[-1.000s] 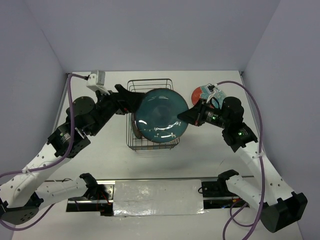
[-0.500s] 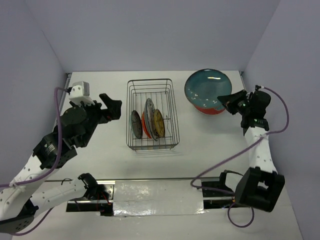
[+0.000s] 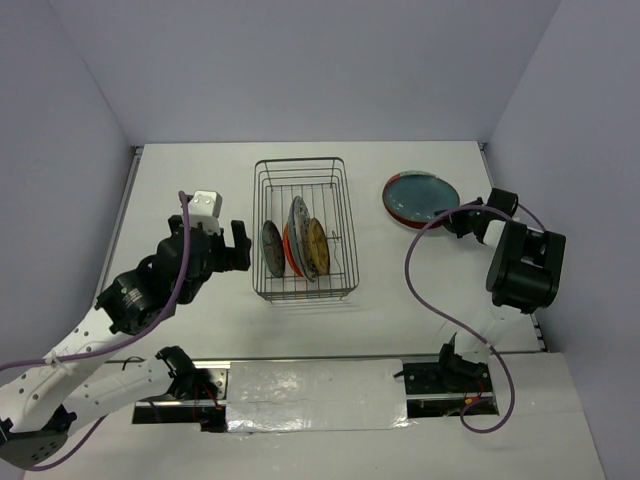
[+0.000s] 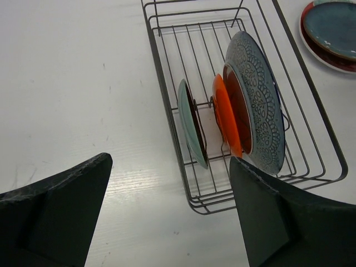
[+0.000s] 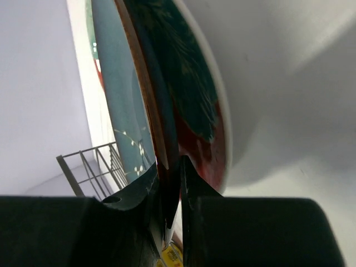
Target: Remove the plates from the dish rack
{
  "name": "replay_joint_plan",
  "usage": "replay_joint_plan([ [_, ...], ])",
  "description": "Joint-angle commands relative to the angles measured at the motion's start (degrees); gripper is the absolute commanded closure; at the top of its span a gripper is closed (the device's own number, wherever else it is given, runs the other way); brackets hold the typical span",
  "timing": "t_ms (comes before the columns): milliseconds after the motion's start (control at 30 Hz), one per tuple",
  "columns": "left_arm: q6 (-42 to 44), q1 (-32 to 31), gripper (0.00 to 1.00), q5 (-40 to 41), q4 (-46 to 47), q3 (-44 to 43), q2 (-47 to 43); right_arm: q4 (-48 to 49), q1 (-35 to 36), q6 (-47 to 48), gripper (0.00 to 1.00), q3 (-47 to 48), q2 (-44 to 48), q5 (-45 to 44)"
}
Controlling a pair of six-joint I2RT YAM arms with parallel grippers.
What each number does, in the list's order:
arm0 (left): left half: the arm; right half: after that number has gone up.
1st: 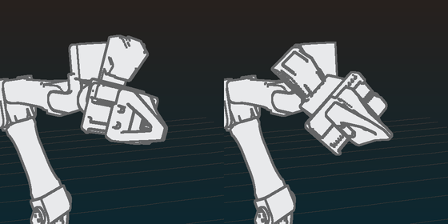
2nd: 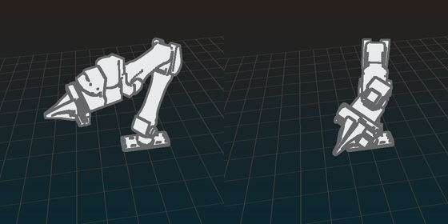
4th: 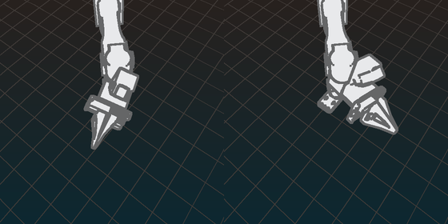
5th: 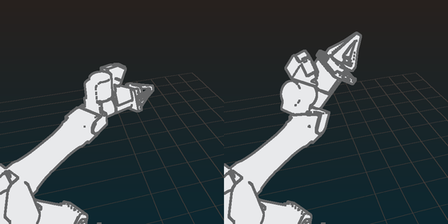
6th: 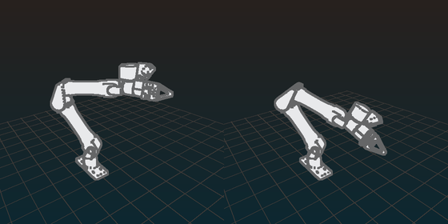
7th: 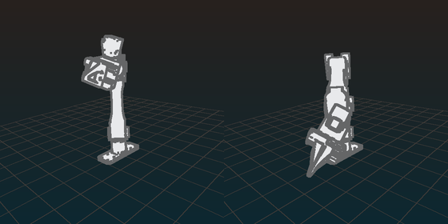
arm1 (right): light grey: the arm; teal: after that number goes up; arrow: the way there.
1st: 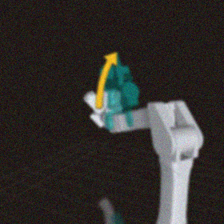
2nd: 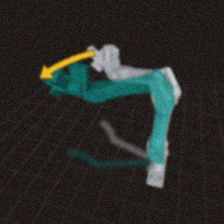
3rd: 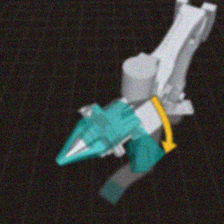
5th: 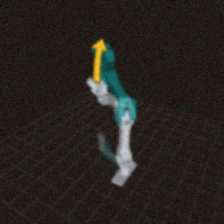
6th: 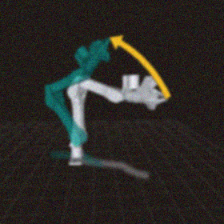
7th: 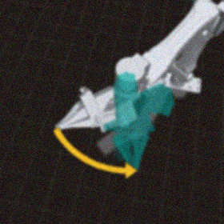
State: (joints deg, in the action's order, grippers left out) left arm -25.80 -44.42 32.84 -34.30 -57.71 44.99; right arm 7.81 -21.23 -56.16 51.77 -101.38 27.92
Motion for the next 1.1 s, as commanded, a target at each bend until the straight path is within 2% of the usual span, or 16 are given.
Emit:
replay_joint_plan([
  [0,1.1,0.0,0.00,-1.6,1.8,-0.6,-1.0,14.4,-0.1,-0.9,0.98,6.3,-0.7,7.0],
  [167,1.0,0.0,0.00,-2.1,1.5,-0.3,-1.0,11.4,-0.2,2.5,0.95,7.8,-2.6,6.1],
  [233,0.9,0.0,0.01,-2.4,1.5,-0.3,-1.0,9.9,-0.2,3.2,0.87,8.2,-3.6,6.1],
  [267,0.9,0.0,0.00,-2.4,1.5,-0.2,-1.0,9.6,-0.1,3.3,0.77,8.2,-4.0,6.4],
  [333,0.8,0.0,0.00,-2.2,1.3,-0.3,-0.7,8.1,-0.1,3.5,0.66,8.4,-5.0,6.5],
  [433,0.7,0.0,0.00,-1.6,0.9,-0.3,-0.4,7.0,0.0,4.4,0.59,7.9,-4.9,6.5],
  [533,0.6,0.0,0.01,-1.6,0.9,-0.3,-0.2,-0.1,0.6,8.0,0.42,9.0,-3.3,5.0],
  [600,0.6,0.0,0.01,-1.1,0.7,-0.4,0.0,-9.8,1.7,13.1,0.27,11.2,-1.5,-0.8],
  [633,0.5,0.0,0.00,-0.9,0.5,-0.3,0.3,-15.9,3.4,14.8,0.13,13.0,0.5,-6.8],
  [667,0.4,0.0,0.00,-0.6,0.3,-0.5,0.5,-16.0,4.3,16.3,0.06,14.1,1.3,-10.0],
  [700,0.3,0.0,0.00,-0.4,0.2,-0.4,0.6,-21.3,5.3,18.8,0.00,15.0,2.0,-12.9],
  [767,0.3,0.0,0.00,-0.3,0.0,-0.5,0.8,-26.4,7.9,20.6,0.00,18.7,2.3,-20.7],
  [833,0.2,0.0,0.00,-0.2,-0.1,-0.4,0.8,-31.7,9.2,22.1,0.00,21.1,1.5,-23.7],
  [1067,-0.3,0.0,0.00,0.6,-0.5,-0.4,1.1,-42.6,12.4,23.4,0.00,29.3,-6.8,-28.0],
])
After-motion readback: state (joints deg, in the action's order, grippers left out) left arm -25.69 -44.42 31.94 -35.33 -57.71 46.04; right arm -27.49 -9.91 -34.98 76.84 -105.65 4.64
